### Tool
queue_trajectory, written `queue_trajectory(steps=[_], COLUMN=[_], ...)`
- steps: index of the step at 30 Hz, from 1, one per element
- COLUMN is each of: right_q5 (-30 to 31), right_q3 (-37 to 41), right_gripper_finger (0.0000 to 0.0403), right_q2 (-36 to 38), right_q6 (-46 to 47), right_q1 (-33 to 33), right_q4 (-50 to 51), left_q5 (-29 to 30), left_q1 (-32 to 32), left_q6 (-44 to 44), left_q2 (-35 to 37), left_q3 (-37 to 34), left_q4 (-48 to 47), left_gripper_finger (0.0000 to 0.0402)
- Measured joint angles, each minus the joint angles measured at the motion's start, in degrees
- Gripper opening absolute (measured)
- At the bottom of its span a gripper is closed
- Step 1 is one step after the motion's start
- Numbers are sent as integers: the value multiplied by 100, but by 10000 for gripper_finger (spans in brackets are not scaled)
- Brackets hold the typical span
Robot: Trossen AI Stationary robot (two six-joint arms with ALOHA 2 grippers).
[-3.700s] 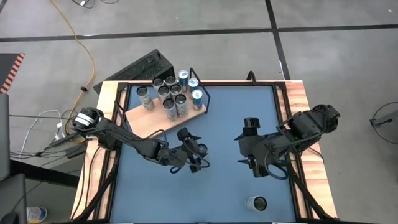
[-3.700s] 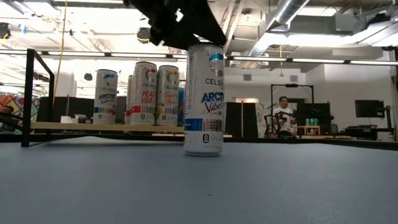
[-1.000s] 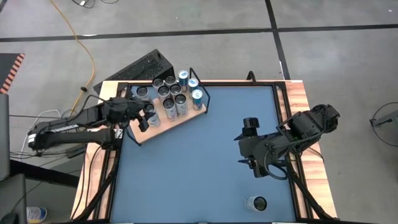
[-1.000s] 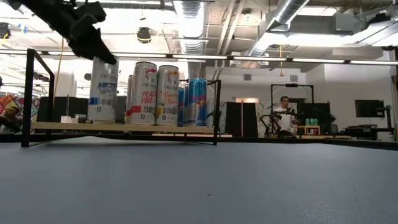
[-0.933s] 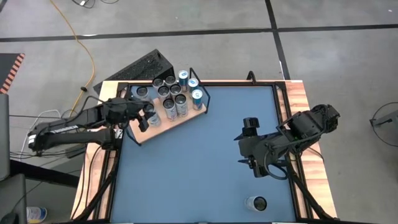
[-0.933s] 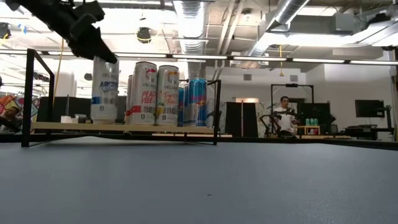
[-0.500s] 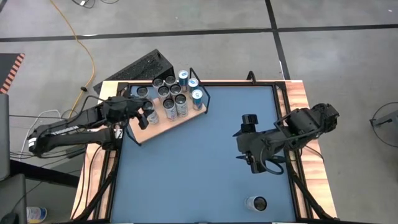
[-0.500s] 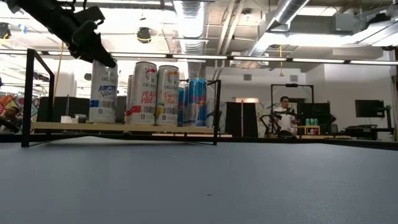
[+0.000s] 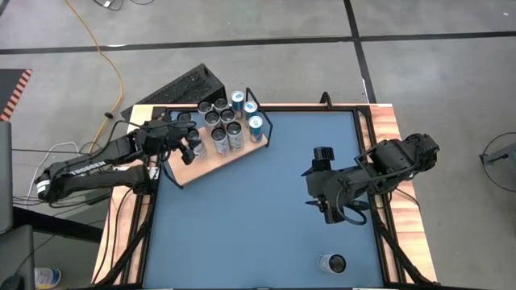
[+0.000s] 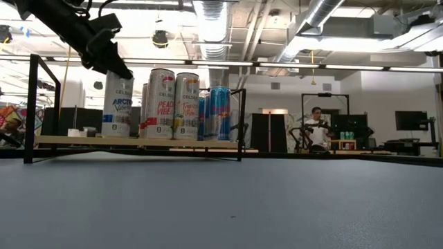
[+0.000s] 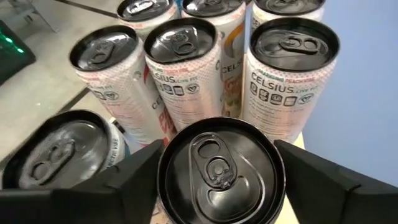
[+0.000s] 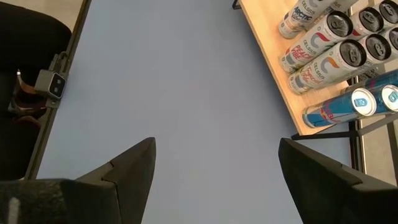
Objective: Place canned beverage on shelf
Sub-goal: Put the left white and blue soda can on the shelf aligned with the other white and blue soda can
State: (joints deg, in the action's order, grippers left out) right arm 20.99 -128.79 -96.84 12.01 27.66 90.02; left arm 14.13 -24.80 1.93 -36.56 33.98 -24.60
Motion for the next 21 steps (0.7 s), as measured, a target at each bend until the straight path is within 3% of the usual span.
queue_trajectory(steps=[6, 21], right_q5=[-2, -7], right_q3=[0, -1], right_gripper_finger=[321, 321], right_q2=[0, 0], right_q6=[2, 61], right_q1=[9, 9], right_q4=[0, 0], left_q5=[-12, -26], left_q1=[0, 0], left_q6=[-11, -27], left_q2=[-4, -4], left_q3=[-2, -3], left_q4=[-24, 8], left_gripper_finger=[335, 345])
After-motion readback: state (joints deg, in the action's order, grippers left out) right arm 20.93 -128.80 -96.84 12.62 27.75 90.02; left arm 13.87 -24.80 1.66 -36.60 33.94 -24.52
